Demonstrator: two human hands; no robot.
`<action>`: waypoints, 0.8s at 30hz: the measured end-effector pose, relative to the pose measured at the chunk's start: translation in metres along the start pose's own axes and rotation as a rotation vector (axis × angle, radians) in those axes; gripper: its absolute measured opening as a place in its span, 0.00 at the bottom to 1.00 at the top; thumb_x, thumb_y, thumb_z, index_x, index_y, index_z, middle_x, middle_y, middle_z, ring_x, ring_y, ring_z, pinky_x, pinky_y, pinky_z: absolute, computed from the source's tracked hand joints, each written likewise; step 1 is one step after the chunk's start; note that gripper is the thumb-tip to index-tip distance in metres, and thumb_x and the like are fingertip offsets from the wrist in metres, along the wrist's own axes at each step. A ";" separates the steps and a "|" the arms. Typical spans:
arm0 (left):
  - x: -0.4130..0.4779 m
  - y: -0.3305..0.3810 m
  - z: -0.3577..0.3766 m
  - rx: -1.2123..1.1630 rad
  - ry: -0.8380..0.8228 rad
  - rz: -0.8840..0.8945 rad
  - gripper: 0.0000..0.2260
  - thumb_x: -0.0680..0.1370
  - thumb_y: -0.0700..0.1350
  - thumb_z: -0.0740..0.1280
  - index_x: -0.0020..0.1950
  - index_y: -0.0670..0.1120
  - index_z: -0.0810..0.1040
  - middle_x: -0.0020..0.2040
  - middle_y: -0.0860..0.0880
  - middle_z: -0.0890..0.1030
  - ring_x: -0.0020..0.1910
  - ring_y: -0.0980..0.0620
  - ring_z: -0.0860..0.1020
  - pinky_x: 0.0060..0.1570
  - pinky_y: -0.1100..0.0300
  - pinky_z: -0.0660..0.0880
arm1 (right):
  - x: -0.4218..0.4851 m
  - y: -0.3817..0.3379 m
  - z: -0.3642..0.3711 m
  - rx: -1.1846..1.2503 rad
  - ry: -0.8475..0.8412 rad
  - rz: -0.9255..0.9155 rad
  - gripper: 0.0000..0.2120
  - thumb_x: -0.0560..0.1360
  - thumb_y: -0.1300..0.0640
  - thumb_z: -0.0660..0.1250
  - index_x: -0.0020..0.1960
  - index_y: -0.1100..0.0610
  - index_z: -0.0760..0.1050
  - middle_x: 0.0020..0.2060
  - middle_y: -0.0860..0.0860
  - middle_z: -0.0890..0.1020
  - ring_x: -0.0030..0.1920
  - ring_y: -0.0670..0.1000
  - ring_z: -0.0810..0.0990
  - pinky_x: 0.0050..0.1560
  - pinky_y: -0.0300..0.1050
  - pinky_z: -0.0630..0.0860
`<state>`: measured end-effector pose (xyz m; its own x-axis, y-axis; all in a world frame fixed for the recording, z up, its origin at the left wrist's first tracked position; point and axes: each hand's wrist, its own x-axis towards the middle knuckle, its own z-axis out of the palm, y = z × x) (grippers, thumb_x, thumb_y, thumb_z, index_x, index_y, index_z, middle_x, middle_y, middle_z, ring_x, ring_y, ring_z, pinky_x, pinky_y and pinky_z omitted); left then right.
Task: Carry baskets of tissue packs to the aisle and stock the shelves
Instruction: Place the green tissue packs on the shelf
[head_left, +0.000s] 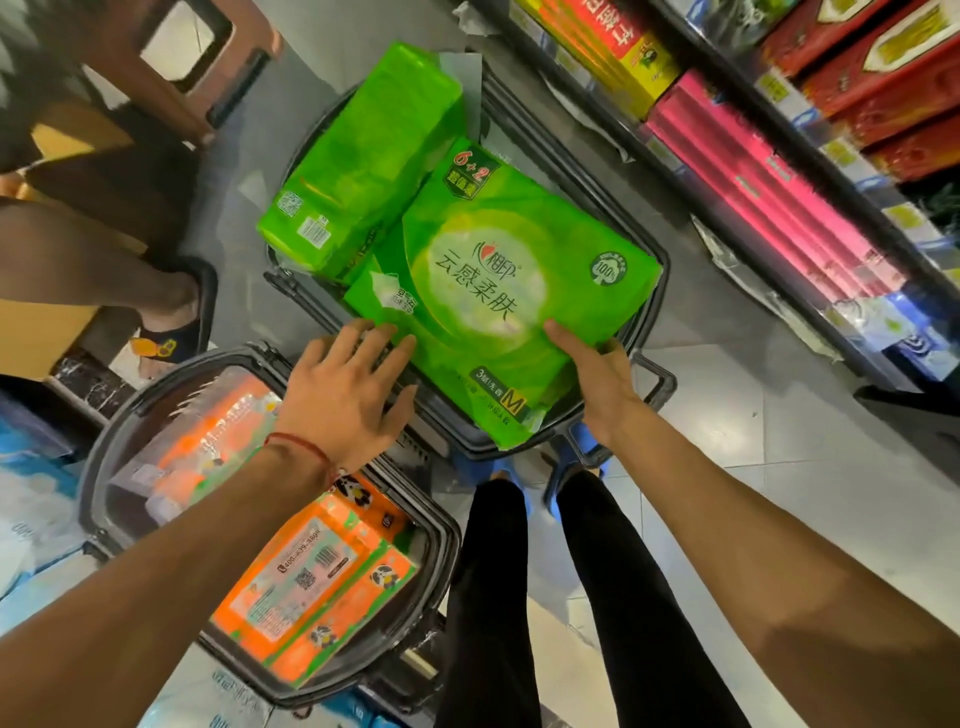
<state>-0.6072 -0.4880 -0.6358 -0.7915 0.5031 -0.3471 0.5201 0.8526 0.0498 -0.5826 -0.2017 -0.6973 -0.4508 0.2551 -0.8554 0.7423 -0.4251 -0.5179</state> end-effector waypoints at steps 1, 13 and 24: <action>0.000 0.001 -0.002 0.003 -0.004 -0.005 0.25 0.80 0.58 0.60 0.73 0.46 0.74 0.67 0.43 0.77 0.69 0.40 0.72 0.56 0.46 0.71 | -0.003 -0.002 0.001 -0.001 -0.008 -0.024 0.35 0.71 0.52 0.82 0.73 0.55 0.71 0.62 0.48 0.85 0.60 0.48 0.85 0.64 0.47 0.78; 0.004 0.036 -0.028 -0.092 -0.063 -0.106 0.26 0.81 0.60 0.56 0.73 0.48 0.73 0.65 0.44 0.76 0.64 0.39 0.72 0.54 0.45 0.74 | -0.053 -0.031 -0.084 -0.062 0.078 -0.115 0.25 0.70 0.64 0.81 0.64 0.56 0.76 0.57 0.52 0.87 0.54 0.52 0.88 0.54 0.48 0.85; 0.087 0.094 0.012 -0.987 -0.227 -0.510 0.29 0.80 0.62 0.62 0.76 0.47 0.68 0.71 0.44 0.74 0.68 0.43 0.74 0.66 0.49 0.72 | -0.038 -0.033 -0.198 -0.060 -0.026 0.065 0.28 0.67 0.52 0.77 0.67 0.50 0.80 0.57 0.47 0.88 0.62 0.58 0.83 0.61 0.56 0.80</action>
<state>-0.6231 -0.3662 -0.6726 -0.7099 0.1132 -0.6952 -0.4066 0.7401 0.5356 -0.4915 -0.0252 -0.6485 -0.4127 0.2052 -0.8875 0.7987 -0.3870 -0.4608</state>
